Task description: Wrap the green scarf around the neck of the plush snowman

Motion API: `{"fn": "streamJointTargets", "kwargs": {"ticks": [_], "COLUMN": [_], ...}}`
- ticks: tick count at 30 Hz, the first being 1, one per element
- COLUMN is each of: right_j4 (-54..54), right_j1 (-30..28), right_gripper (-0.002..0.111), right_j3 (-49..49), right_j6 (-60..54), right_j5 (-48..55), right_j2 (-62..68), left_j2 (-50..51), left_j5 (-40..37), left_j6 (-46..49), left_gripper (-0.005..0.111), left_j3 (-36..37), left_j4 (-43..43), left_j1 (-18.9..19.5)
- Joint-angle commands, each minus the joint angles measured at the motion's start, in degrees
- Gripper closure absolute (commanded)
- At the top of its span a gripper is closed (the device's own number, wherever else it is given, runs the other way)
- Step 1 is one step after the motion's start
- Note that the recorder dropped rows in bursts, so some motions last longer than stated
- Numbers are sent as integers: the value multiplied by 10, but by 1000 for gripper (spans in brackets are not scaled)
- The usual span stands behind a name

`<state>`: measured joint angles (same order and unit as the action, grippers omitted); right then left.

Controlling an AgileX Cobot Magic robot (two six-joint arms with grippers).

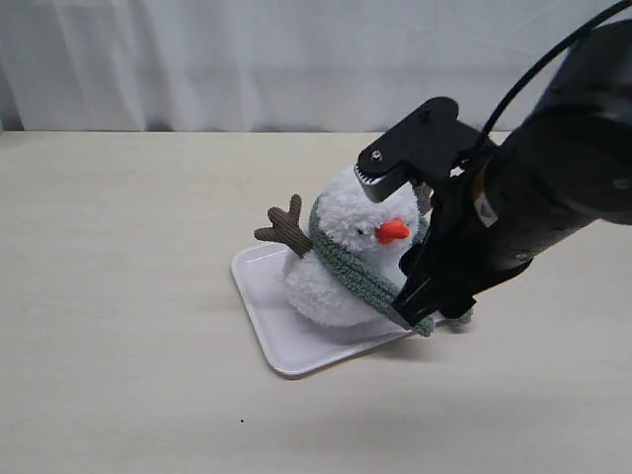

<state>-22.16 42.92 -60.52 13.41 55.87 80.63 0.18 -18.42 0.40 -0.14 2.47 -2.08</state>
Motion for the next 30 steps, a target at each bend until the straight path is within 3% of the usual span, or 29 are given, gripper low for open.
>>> {"fn": "streamJointTargets", "kwargs": {"ticks": [1, 6, 14, 23, 30], "right_j4": [20, 21, 85, 99, 92], "right_j1": [-1, -1, -1, -1, -1], "right_gripper": [52, 78, 104, 104, 104], "right_j3": [2, 2, 2, 8, 67], "right_j6": [-6, -6, -19, -28, -28], "right_j5": [-14, -16, -67, -95, -145], "right_j2": [-56, -129, -233, -340, -447], "left_j2": [-2, -2, -2, -2, -2], "left_j5": [7, 7, 7, 7, 7], "left_j6": [-1, -1, -1, -1, -1], "left_gripper": [107, 107, 107, 107, 107], "left_j3": [1, 1, 1, 1, 1], "left_j4": [0, 0, 0, 0, 0], "left_j1": [0, 0, 0, 0, 0]}}
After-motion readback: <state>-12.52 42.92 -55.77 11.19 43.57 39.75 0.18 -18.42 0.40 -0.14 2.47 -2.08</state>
